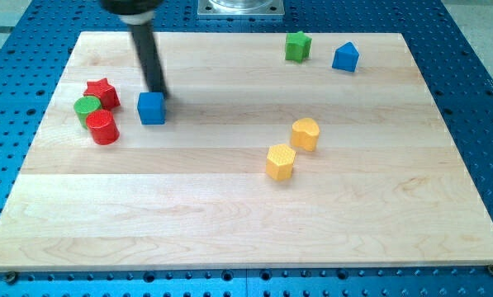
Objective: Place the yellow blocks diagonally to each other
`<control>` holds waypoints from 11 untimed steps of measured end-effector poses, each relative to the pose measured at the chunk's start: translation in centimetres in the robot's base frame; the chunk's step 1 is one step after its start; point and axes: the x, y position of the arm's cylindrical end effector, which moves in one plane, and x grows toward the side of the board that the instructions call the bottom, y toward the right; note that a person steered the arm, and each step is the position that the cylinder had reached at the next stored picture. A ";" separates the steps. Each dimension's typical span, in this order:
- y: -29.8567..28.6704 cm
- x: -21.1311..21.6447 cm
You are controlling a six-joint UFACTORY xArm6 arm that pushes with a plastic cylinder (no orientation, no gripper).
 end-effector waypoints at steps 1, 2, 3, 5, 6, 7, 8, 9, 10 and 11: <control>10.1 4.2; 20.1 5.5; 26.8 5.5; 33.2 6.0; 33.2 8.8; 33.1 9.7; 29.9 9.7; 25.5 9.7; 19.3 9.7; 11.1 9.7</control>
